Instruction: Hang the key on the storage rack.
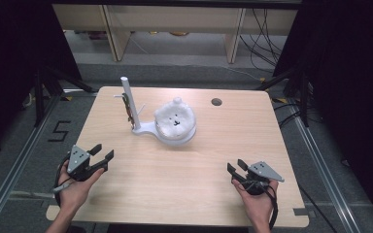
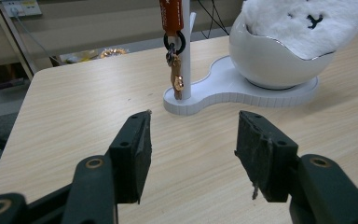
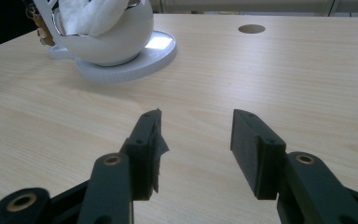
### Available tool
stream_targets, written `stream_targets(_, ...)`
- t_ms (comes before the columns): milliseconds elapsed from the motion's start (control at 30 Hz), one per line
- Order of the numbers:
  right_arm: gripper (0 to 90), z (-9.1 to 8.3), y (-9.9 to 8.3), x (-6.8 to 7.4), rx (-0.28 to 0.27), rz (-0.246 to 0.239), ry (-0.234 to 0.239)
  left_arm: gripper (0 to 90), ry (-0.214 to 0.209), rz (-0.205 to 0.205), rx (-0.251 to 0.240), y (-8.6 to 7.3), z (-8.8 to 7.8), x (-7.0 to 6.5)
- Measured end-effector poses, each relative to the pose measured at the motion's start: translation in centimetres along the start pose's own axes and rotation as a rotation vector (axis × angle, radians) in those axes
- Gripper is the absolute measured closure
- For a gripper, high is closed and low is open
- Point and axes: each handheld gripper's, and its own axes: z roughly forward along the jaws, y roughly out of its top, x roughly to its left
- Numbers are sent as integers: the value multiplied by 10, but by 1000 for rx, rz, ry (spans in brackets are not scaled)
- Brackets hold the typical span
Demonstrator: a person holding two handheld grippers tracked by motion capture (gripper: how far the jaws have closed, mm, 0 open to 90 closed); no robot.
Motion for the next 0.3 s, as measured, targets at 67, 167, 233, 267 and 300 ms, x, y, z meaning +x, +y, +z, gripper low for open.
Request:
stream_targets(67, 536, 0, -1, -1, 2, -5, 4, 451, -2, -9, -13, -5, 0, -1)
stream_targets(167, 530, 0, -2, 3, 1, 36, -7, 451, 5, -40, -19, -13, 1, -6)
stream_targets(233, 522, 0, -3, -1, 7, -22, -25, 449, -9, -32, -17, -17, 2, -6)
stream_targets(267, 517, 2, -5, 0, -10, -13, -16, 448, -3, -22, -6, -17, 1, -6)
stream_targets(300, 513, 2, -5, -1, -9, -19, -6, 447, -8, -33, -8, -19, 1, -7)
